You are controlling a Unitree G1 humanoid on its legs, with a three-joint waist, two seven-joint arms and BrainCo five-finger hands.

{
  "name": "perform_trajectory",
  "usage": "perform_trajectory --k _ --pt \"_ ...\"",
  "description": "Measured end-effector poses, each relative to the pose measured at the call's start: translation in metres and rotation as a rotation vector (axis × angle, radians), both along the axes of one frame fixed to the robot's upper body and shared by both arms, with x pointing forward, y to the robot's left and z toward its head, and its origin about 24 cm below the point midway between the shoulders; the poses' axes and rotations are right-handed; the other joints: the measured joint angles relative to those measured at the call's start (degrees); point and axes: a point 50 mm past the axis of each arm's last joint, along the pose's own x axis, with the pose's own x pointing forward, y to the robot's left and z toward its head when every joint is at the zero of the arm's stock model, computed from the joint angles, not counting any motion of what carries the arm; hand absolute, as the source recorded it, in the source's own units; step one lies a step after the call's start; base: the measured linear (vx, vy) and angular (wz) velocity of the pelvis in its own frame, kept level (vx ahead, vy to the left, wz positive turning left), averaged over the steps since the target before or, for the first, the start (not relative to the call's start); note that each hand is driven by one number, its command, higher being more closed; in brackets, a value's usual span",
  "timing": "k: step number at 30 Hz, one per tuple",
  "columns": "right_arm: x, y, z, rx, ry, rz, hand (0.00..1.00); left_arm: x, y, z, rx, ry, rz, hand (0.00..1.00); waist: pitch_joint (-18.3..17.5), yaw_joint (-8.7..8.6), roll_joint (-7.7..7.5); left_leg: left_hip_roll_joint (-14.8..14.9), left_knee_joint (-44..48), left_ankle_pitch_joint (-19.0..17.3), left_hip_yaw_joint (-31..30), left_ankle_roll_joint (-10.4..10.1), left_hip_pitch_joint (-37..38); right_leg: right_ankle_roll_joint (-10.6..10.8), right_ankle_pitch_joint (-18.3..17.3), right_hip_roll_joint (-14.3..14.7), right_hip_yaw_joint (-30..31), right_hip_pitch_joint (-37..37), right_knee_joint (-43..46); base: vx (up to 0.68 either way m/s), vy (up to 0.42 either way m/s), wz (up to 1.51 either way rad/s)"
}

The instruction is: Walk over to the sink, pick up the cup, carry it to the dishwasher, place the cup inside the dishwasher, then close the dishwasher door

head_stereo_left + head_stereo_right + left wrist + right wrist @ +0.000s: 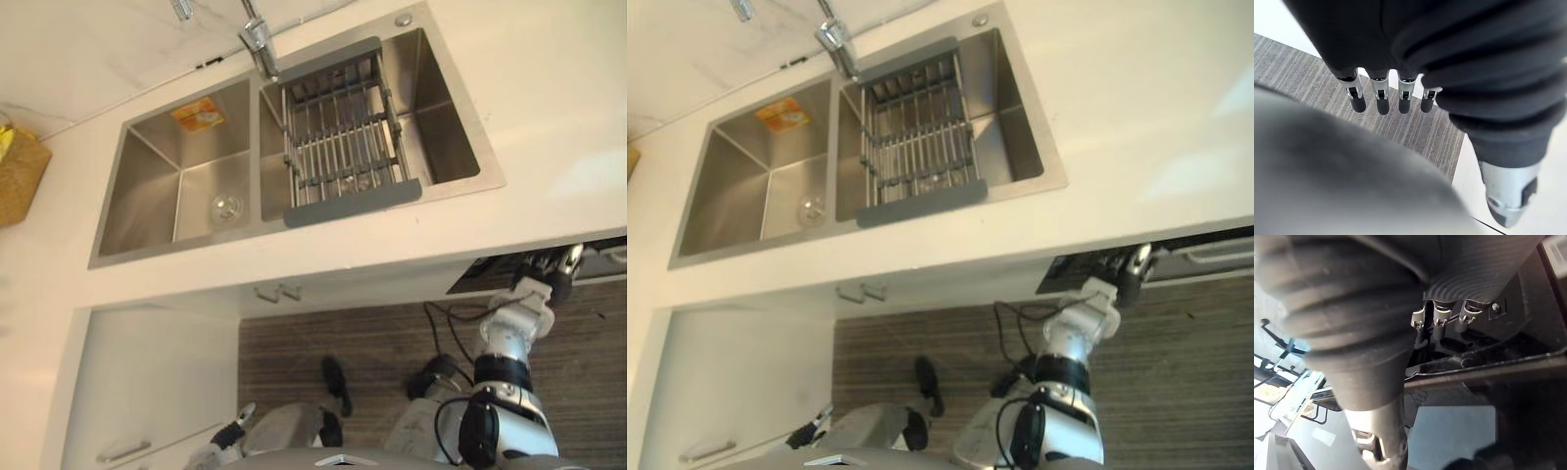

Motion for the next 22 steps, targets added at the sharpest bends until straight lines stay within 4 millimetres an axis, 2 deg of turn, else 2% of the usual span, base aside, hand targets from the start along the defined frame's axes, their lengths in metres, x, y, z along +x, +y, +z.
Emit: perform_trajectory --k 6,9,10,11,13,14,16,17,18,19,20,21,22 --pt "0.006 0.006 0.004 -0.089 0.022 0.060 0.00 0.000 0.001 0.000 -0.013 -0.027 0.026 0.00 1.43 -0.15 -0.09 1.81 -0.01 0.42 1.25 -0.62 -1.63 -0.43 -0.89 1.34 -1.06 -1.03 -0.50 -0.03 -0.042 0.03" --pt "0.003 0.013 -0.003 -0.331 0.209 0.153 0.00 0.000 0.004 0.001 -0.030 -0.047 0.048 0.00 2.15 -0.24 -1.01 3.20 0.00 0.55 3.16 -0.84 -1.52 -0.48 -0.99 2.73 -1.08 -1.05 -1.32 0.00 -0.056 -0.11" --pt "-0.001 0.019 -0.012 -0.478 0.330 0.224 0.00 0.001 0.006 0.001 -0.036 -0.053 0.069 0.00 2.50 -0.24 -1.52 3.79 0.01 0.59 3.16 -0.90 -1.58 -0.51 -1.10 3.81 -1.09 -0.90 -2.14 0.01 -0.055 -0.12" --pt "-0.004 0.022 -0.019 -0.545 0.395 0.264 0.00 0.000 0.007 0.001 -0.041 -0.058 0.080 0.00 2.59 -0.27 -1.92 4.15 0.01 0.58 3.17 -0.91 -1.61 -0.51 -1.10 4.39 -1.09 -0.82 -2.63 0.02 -0.081 -0.15" --pt "-0.021 0.044 -0.056 -0.742 0.636 0.423 0.00 -0.001 0.012 0.002 -0.086 -0.070 0.139 0.00 2.43 -0.30 -4.03 5.37 0.04 0.72 3.27 -1.18 -1.35 -1.39 -1.70 6.28 -1.14 -0.38 -3.60 0.04 -0.097 -0.11" --pt "-0.027 0.050 -0.067 -0.759 0.694 0.451 0.00 -0.001 0.014 0.002 -0.098 -0.071 0.153 0.00 2.28 -0.44 -4.62 5.71 0.04 0.98 3.34 -1.56 -1.17 -1.73 -1.92 6.60 -1.18 -0.20 -3.58 0.06 -0.109 -0.07" --pt "-0.063 0.070 -0.116 -0.672 0.898 0.526 0.00 -0.003 0.021 0.003 -0.129 -0.090 0.189 0.00 1.99 -0.84 -7.13 6.79 0.05 1.22 3.79 -1.86 0.89 -2.26 -2.91 7.69 -1.45 1.87 -3.46 0.07 -0.124 -0.05" --pt "-0.073 0.075 -0.128 -0.638 0.954 0.540 0.00 -0.006 0.024 0.003 -0.124 -0.086 0.197 0.00 1.65 -1.11 -7.82 6.97 0.04 1.21 4.01 -1.86 1.47 -2.25 -3.12 7.91 -1.51 2.33 -3.46 0.05 -0.100 -0.06" --pt "-0.092 0.081 -0.147 -0.595 1.057 0.560 0.00 -0.012 0.028 0.003 -0.111 -0.078 0.203 0.00 0.90 -1.73 -9.09 7.40 0.03 1.21 4.69 -1.86 2.18 -2.05 -3.33 8.18 -1.55 3.04 -3.39 0.05 -0.068 -0.05" --pt "-0.106 0.082 -0.157 -0.585 1.121 0.566 0.00 -0.013 0.030 0.003 -0.104 -0.080 0.203 0.00 0.56 -2.21 -9.70 7.73 0.03 1.22 4.93 -1.87 2.75 -1.93 -3.39 8.33 -1.55 3.60 -3.43 0.09 -0.094 -0.14" --pt "-0.130 0.082 -0.172 -0.559 1.240 0.566 0.00 -0.016 0.036 0.003 -0.083 -0.083 0.200 0.00 -0.64 -2.68 -10.73 7.92 0.03 1.25 6.21 -1.91 3.55 -1.89 -3.39 8.73 -0.93 3.68 -3.77 0.08 -0.061 -0.15" --pt "-0.133 0.082 -0.174 -0.555 1.258 0.566 0.00 -0.016 0.036 0.003 -0.081 -0.085 0.196 0.00 -0.77 -2.69 -10.89 7.97 0.03 1.27 6.46 -1.94 3.62 -1.88 -3.38 8.83 -0.78 3.78 -3.87 0.06 -0.027 -0.26" --pt "-0.148 0.082 -0.184 -0.527 1.336 0.564 0.00 -0.015 0.039 0.004 -0.077 -0.097 0.181 0.00 -1.19 -2.86 -11.97 8.19 0.02 1.30 6.95 -2.00 4.42 -1.59 -3.18 9.12 -0.72 4.58 -4.31 0.01 -0.001 -0.15"
